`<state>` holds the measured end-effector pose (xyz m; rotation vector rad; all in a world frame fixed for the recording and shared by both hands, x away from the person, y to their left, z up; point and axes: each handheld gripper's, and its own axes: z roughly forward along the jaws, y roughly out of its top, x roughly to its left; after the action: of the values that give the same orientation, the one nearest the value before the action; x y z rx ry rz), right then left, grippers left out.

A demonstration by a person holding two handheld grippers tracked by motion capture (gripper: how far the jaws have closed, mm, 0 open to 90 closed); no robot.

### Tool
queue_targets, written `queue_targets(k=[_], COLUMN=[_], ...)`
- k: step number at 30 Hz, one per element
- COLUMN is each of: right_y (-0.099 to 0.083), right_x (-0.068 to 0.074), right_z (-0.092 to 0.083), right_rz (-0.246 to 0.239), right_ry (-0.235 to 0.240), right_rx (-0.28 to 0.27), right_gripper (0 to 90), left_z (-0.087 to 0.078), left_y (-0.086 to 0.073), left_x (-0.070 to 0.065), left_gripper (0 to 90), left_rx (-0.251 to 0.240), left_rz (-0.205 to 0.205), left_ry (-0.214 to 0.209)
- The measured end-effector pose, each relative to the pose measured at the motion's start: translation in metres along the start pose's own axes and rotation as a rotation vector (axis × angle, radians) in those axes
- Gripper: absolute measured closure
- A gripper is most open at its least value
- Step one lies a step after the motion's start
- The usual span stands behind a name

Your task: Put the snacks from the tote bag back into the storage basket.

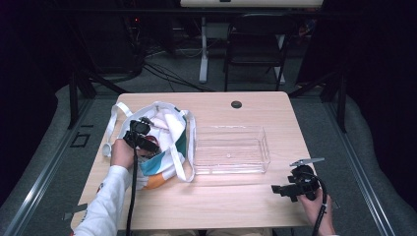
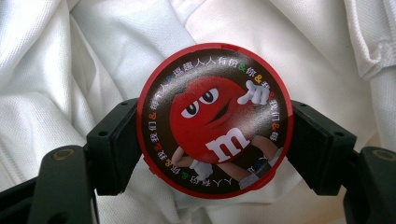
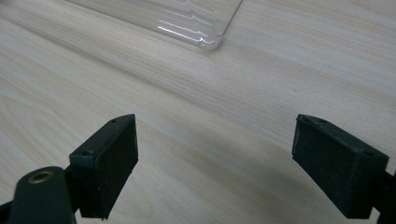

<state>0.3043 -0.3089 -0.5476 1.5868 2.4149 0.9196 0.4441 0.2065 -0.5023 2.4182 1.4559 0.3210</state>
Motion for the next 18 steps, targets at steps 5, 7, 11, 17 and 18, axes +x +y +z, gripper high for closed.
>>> queue_targets(k=[5, 7, 11, 17, 18], right_y=[0.0, 0.0, 0.0, -0.001, -0.001], right_x=[0.0, -0.001, -0.001, -0.001, -0.001], right_z=[-0.001, -0.001, -0.001, -0.001, -0.001], right_rz=[0.001, 0.001, 0.001, 0.007, 0.007], right_ry=[0.005, 0.002, -0.002, -0.003, -0.003], right_rx=[0.001, 0.001, 0.0, -0.004, -0.004], right_gripper=[14.0, 14.0, 14.0, 14.0, 14.0], left_z=[-0.003, -0.005, -0.013, -0.024, -0.025], left_y=[0.0, 0.0, 0.0, 0.0, 0.001], left_x=[0.001, 0.001, 0.001, 0.002, 0.003], left_gripper=[25.7, 25.7, 25.7, 25.7, 25.7], left_rx=[-0.001, -0.005, -0.024, -0.039, -0.04], left_rz=[0.001, 0.003, 0.002, -0.004, -0.005], left_ry=[-0.003, -0.001, -0.003, -0.005, -0.008])
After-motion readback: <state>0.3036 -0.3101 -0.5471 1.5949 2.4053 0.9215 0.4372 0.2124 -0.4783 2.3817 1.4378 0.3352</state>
